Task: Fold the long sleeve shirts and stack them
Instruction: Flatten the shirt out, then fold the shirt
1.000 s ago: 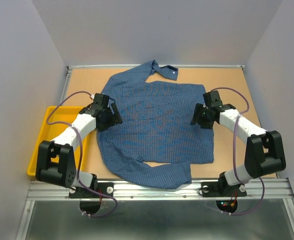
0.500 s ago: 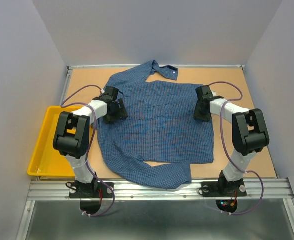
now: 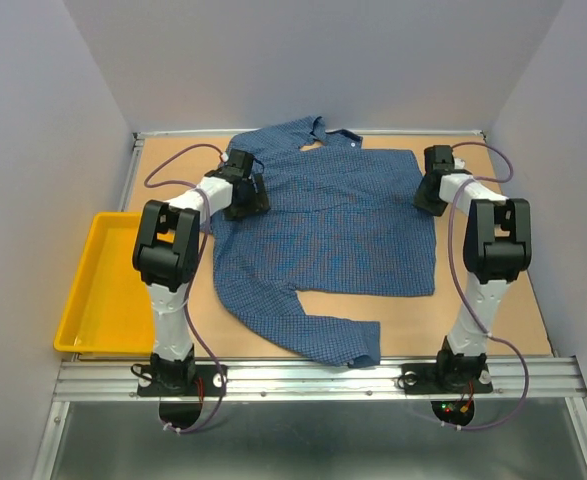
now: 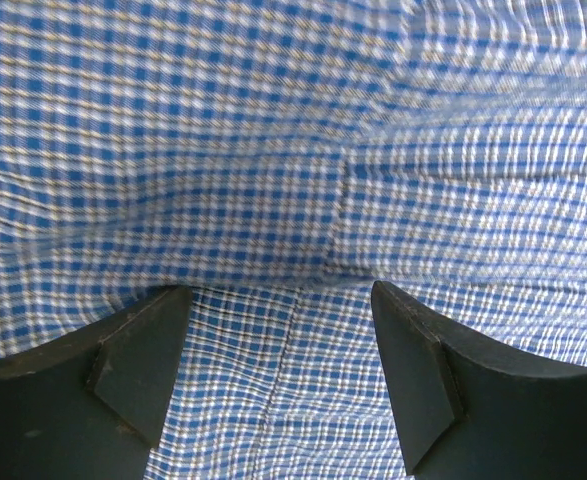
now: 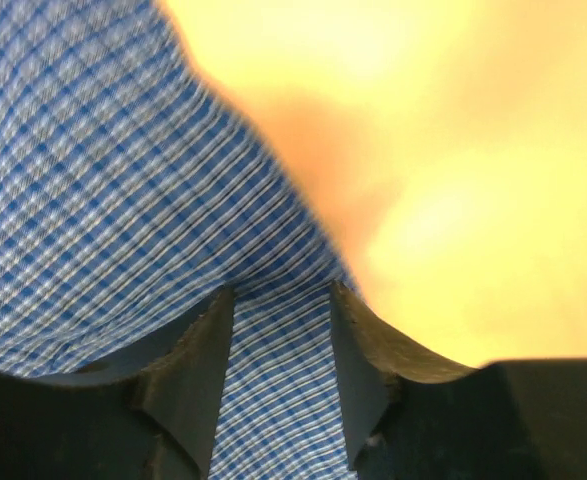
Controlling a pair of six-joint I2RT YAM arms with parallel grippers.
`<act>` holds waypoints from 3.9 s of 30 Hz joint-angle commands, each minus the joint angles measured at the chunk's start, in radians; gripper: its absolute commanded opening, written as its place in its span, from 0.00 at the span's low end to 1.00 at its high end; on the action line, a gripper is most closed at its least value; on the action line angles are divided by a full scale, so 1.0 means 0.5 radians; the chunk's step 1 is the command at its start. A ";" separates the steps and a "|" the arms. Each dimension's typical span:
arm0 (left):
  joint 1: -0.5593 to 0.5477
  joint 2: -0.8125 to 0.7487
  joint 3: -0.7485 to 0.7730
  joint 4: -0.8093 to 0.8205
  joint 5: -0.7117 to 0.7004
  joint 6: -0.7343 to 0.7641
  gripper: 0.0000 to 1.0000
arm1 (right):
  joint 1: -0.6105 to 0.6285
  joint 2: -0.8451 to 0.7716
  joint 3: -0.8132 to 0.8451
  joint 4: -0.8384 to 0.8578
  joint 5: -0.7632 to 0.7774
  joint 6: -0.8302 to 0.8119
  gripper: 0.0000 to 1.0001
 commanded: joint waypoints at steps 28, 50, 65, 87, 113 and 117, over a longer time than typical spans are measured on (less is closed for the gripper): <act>0.210 -1.432 -1.641 -0.176 -0.070 -0.507 0.81 | -0.330 -1.813 -1.498 -0.484 -0.483 0.554 0.82; 0.225 -1.310 -1.773 0.078 0.227 -0.442 0.63 | -0.330 -1.688 -1.881 -0.070 -0.744 0.699 0.63; 0.204 -1.285 -1.773 0.048 0.273 -0.403 0.41 | -0.330 -1.715 -1.838 -0.033 -0.729 0.613 0.01; 0.317 -1.617 -1.457 -0.483 0.356 -0.326 0.09 | -0.330 -1.841 -1.093 -0.527 -0.511 0.346 0.01; 0.381 -0.715 -0.420 -0.345 0.313 -0.163 0.16 | -0.330 -0.648 -0.114 -0.367 -0.744 0.180 0.02; 0.381 -0.610 -0.395 -0.308 0.304 -0.154 0.18 | -0.330 -0.495 -0.038 -0.358 -0.775 0.168 0.04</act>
